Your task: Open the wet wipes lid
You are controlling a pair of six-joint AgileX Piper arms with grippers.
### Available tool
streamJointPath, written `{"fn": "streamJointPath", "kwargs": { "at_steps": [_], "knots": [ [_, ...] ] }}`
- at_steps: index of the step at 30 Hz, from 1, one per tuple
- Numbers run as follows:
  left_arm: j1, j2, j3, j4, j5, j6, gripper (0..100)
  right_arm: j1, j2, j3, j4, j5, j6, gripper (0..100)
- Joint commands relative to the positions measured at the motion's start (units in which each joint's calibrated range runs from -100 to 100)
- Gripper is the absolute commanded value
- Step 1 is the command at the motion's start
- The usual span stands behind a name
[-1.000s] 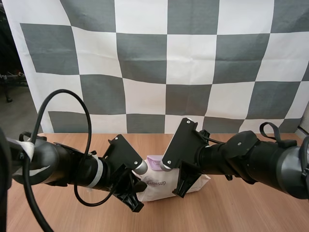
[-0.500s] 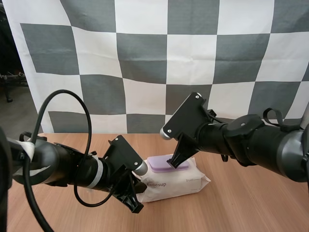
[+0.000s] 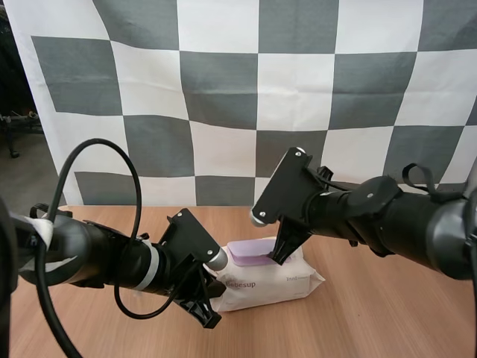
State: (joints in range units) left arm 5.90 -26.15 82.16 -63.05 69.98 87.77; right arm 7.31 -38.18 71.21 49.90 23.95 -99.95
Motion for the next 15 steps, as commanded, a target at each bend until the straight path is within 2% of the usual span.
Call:
{"fn": "streamJointPath", "kwargs": {
  "at_steps": [1, 4, 6, 10, 15],
  "knots": [
    [0.04, 0.0, 0.0, -0.1, -0.9, 0.0, 0, 0.0, -4.7, 0.2, -17.7, 20.3, 7.6, 0],
    [0.04, 0.0, 0.0, -0.5, -1.0, 0.0, 0, 0.0, -7.2, 0.2, -28.8, 33.1, 18.6, 0],
    [0.04, 0.0, 0.0, -0.7, -1.0, 0.0, 0, 0.0, -8.1, 0.2, -31.0, 35.9, 22.0, 0],
    [0.04, 0.0, 0.0, -0.7, -1.0, 0.0, 0, 0.0, -8.1, 2.5, -30.6, 41.5, 22.8, 0],
    [0.04, 0.0, 0.0, -0.7, -1.0, 0.0, 0, 0.0, -8.1, 10.1, -30.5, 29.3, 20.1, 0]
  ]
}}
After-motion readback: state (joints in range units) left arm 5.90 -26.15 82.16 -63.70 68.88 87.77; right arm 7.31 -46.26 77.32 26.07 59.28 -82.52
